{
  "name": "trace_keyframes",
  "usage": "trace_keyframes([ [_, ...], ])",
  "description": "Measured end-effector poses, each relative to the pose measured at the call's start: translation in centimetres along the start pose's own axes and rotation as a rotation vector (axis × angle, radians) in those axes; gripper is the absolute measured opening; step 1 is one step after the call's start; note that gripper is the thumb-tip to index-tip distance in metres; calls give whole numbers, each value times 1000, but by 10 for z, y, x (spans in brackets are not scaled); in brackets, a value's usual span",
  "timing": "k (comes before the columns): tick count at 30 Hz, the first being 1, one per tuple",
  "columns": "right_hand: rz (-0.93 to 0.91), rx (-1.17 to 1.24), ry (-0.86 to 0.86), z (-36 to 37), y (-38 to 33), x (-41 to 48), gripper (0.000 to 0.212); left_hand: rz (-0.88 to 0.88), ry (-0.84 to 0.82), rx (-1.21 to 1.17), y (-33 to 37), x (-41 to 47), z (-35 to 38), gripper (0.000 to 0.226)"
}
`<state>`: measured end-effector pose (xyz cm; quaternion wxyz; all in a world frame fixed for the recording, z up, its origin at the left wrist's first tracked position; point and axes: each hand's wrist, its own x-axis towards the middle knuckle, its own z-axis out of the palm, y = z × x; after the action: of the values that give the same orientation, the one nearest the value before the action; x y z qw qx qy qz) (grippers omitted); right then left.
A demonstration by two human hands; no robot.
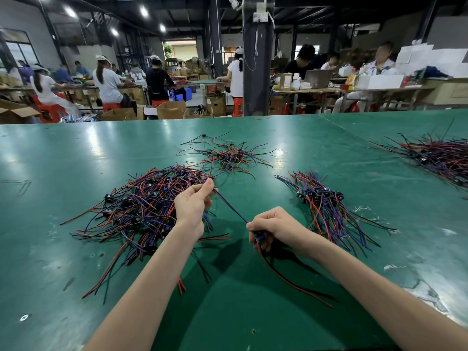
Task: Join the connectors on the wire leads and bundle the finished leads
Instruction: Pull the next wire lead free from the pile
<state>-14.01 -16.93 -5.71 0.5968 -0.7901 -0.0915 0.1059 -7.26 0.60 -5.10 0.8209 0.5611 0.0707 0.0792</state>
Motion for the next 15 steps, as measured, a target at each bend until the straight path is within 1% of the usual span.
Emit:
trace_keyframes([
  [6, 7, 3, -4, 0, 2, 0, 35, -23, -79, 10, -1, 1, -1, 15],
  [13, -9, -2, -19, 0, 1, 0, 37, 12, 14, 5, -1, 1, 0, 22],
  [15, -9, 1, -27, 0, 1, 0, 36, 16, 6, -21, -1, 0, 0, 20],
])
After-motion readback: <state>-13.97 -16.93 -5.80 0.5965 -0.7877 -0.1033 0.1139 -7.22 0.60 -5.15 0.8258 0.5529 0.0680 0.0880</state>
